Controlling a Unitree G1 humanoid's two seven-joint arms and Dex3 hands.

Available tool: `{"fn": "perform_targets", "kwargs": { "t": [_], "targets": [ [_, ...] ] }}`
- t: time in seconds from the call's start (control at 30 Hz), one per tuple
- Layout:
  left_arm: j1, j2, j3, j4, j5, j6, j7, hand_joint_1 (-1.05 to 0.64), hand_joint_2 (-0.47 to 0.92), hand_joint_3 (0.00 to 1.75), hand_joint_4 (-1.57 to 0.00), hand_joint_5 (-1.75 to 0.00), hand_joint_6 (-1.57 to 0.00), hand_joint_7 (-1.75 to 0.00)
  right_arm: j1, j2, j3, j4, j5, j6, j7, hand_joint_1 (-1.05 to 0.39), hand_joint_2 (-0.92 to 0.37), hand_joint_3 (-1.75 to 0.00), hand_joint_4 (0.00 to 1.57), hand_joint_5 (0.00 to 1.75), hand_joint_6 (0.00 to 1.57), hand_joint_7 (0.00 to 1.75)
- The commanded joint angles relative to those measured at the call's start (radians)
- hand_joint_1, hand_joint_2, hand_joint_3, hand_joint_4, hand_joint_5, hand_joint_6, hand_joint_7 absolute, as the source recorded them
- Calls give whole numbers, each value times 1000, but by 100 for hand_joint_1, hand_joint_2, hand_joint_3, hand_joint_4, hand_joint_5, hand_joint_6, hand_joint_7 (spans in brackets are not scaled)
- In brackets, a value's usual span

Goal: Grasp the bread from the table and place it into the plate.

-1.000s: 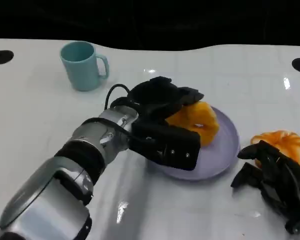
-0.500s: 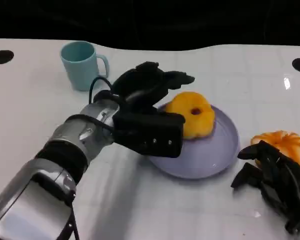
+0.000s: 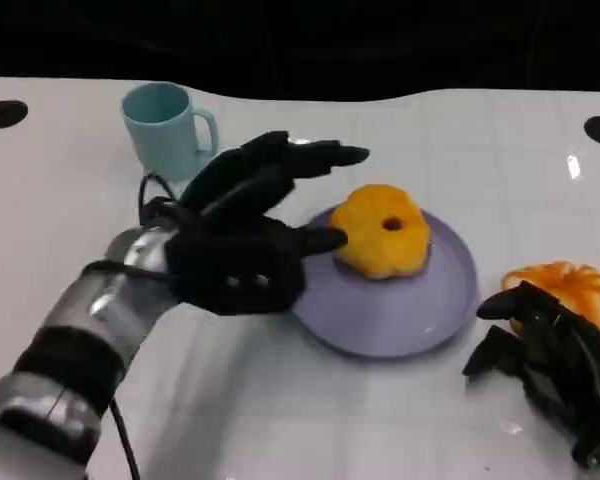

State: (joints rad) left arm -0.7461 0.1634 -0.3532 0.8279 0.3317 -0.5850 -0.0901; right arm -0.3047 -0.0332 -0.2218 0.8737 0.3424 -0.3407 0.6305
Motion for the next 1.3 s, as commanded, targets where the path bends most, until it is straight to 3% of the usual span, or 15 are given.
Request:
{"fn": "perform_targets", "kwargs": {
  "t": [0.03, 0.07, 0.17, 0.3, 0.6, 0.63, 0.67, 0.73, 0.8, 1.0, 1.3],
  "targets": [
    [112, 22, 85, -115, -176, -6, -161, -78, 92, 48, -5, -87, -38, -19, 21, -14, -5, 18, -10, 1, -3, -53, -92, -27, 66, 159, 58, 131],
    [176, 14, 125, -181, -305, 17, -250, -78, 92, 48, -5, -87, -38, -19, 21, -13, -8, 19, -4, 0, 5, -53, -92, -27, 66, 159, 59, 131],
    [316, -22, 217, -326, -607, 110, -439, -73, 92, 46, -33, -70, -50, -13, 20, -18, -8, 20, -3, 3, 14, -53, -92, -28, 66, 159, 59, 129],
    [404, -72, 275, -411, -774, 212, -530, -69, 92, 39, -58, -66, -65, -12, 18, -20, -9, 13, -2, 19, 8, -54, -92, -26, 67, 159, 60, 126],
    [425, -100, 325, -455, -766, 273, -571, -68, 92, 38, -62, -65, -68, -11, 19, -19, -9, 10, -2, 24, 7, -54, -92, -25, 67, 159, 62, 124],
    [495, -124, 349, -500, -875, 376, -587, -68, 92, 37, -67, -77, -75, -18, 24, -20, -7, 2, -3, 28, 7, -53, -92, -26, 67, 158, 62, 124],
    [565, -142, 370, -551, -972, 486, -580, -66, 92, 37, -70, -112, -80, -47, 29, -21, -6, -4, -3, 30, 9, -53, -92, -26, 66, 157, 62, 124],
    [661, -158, 397, -631, -1086, 638, -559, -63, 92, 35, -77, -159, -73, -114, 35, -20, -6, -11, -1, 22, 15, -53, -92, -27, 65, 156, 61, 123],
    [694, -156, 407, -667, -1098, 686, -556, -62, 92, 36, -78, -171, -66, -143, 35, -18, -9, -11, 4, 22, 20, -53, -92, -27, 65, 156, 61, 123],
    [757, -173, 454, -709, -1125, 808, -538, -59, 92, 34, -88, -175, -68, -169, 37, -17, -13, -18, 7, 37, 22, -53, -92, -26, 67, 156, 64, 121],
    [777, -193, 489, -691, -1103, 856, -545, -56, 92, 32, -96, -175, -72, -175, 46, -13, -15, -45, 12, 66, 13, -53, -92, -26, 66, 157, 63, 121]
  ]
}}
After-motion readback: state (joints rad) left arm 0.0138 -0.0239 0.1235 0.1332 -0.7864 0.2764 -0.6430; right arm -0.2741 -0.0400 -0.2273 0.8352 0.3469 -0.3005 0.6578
